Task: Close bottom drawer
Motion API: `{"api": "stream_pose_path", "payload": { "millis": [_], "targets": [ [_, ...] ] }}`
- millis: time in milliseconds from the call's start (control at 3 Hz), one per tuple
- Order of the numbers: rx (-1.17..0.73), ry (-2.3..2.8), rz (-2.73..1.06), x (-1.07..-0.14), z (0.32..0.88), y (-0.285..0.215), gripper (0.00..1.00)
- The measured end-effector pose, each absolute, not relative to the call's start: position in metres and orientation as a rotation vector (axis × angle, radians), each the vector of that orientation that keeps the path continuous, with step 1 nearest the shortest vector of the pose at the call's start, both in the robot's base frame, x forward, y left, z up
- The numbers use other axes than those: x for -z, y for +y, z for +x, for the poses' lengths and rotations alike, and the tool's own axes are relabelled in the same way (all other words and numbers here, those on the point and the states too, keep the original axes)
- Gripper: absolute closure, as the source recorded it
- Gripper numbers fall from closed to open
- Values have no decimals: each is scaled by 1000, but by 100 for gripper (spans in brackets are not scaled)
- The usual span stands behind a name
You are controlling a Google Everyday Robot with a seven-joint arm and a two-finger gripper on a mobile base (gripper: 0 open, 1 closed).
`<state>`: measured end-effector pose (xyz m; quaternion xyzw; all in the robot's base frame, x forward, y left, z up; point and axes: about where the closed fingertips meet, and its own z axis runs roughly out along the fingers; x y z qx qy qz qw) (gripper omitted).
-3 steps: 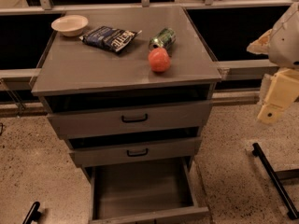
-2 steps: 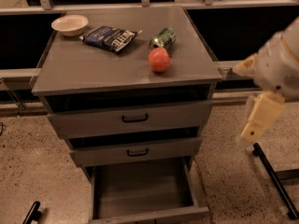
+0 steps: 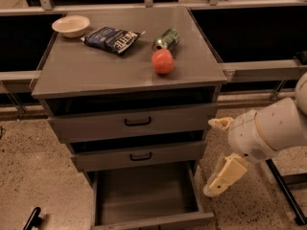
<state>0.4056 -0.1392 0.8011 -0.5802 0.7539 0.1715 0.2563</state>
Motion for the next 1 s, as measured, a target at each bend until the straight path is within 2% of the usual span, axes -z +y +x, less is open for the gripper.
{"api": "stream_pose_path", "payload": {
  "millis": [667,1000],
  "targets": [
    [-480,1984,-1545,-784,406,-128,0],
    [-524,1848,-1544,-732,417,-99,0]
  ]
}}
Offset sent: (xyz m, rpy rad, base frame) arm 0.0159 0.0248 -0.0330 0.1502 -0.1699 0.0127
